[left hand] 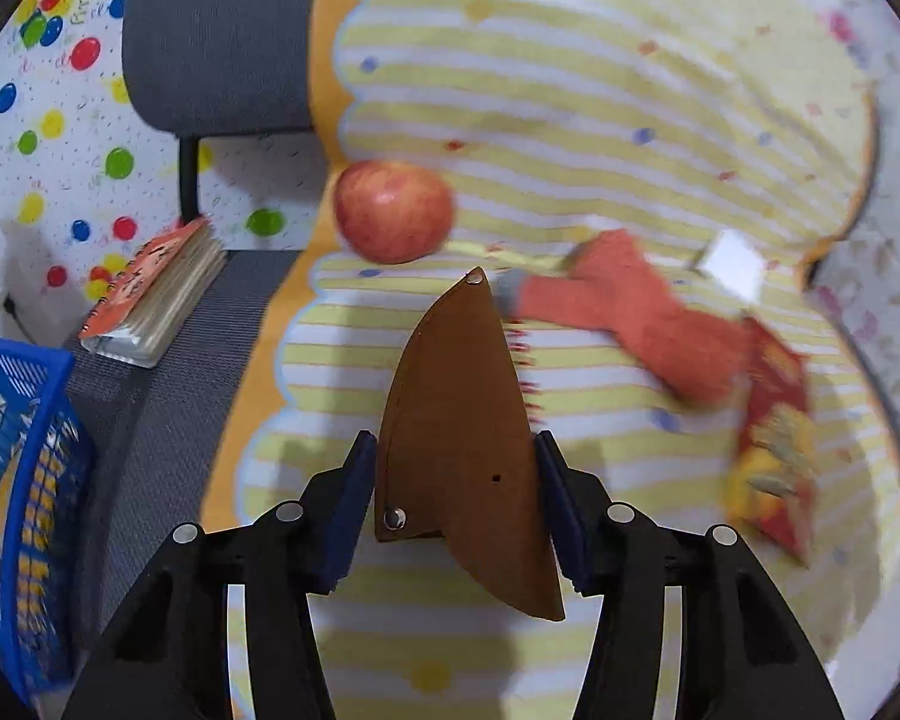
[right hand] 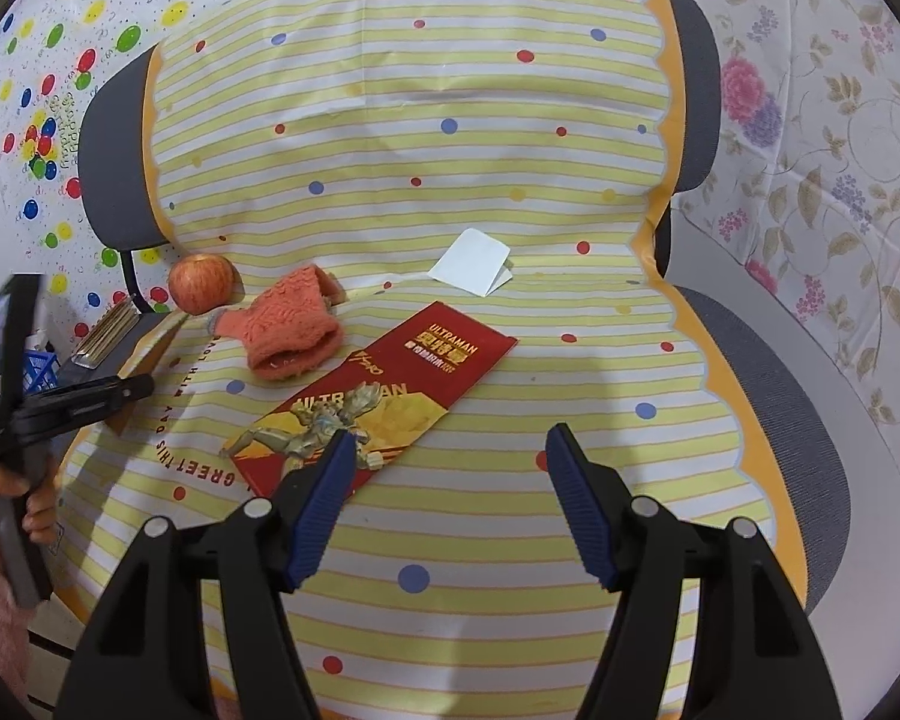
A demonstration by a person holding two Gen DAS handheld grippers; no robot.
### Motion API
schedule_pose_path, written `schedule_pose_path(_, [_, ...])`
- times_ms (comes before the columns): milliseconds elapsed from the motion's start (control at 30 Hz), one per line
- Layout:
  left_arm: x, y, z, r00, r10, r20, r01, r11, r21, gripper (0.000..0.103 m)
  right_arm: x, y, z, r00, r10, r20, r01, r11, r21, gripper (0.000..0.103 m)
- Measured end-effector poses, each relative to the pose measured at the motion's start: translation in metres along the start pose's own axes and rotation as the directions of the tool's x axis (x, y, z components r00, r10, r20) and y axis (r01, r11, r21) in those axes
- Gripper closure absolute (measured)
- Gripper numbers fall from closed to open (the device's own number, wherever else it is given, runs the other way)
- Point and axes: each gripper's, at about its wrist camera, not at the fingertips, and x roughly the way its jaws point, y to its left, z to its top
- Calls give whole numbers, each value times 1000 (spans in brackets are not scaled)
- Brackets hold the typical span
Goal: Collect trash
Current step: 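Grasp the brown leather piece with the left tool, then grasp the white paper card with the right tool while the left tool holds the leather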
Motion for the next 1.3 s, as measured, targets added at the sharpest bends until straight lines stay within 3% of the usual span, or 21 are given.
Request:
schedule_pose_path(167, [-21,-29,-7,996,-82,41,80,996,44,50,15,4,0,999,22,-42,-21,1000,17,38])
schedule_pose_path(267, [-25,-38,-8,994,-97,50,93,994,64,50,23,13,-4,996,57,-72,-55,998,28,28])
schedule_pose_path(333, [-25,-39,-9,994,-93,52,89,994,69,50,29,29,-10,993,74,-96,-76,997,-15,22])
schedule_pose_path(467, [-26,-30,-12,995,-89,50,86,995,58,50,39,62,-22,990,59,-127,-77,988,-137,22])
schedule_pose_path(667, [-27,-18,-17,995,-90,41,89,996,30,50,54,90,-28,993,-30,-111,-3,959,-284,22])
schedule_pose_path(833, [-26,-13,-19,995,-94,39,93,995,19,50,65,104,-26,998,-61,-31,45,929,-367,24])
schedule_pose_path(967, [-27,-11,-19,995,-93,42,92,996,19,49,76,105,-19,999,-32,-32,18,934,-357,35])
schedule_pose_path(1033, [-28,-11,-19,995,-91,42,90,996,17,49,77,109,-18,999,-7,-43,-9,935,-354,55])
schedule_pose_path(1067, [-29,-10,-20,995,-91,43,90,996,16,49,76,112,-18,999,2,-48,-19,933,-360,61])
schedule_pose_path(1133, [-32,-9,-21,995,-90,48,89,996,17,49,71,118,-17,999,-37,-15,29,922,-387,85])
schedule_pose_path(1300, [-47,-11,-22,993,-91,75,89,995,38,49,28,95,-2,994,-50,95,78,944,-319,97])
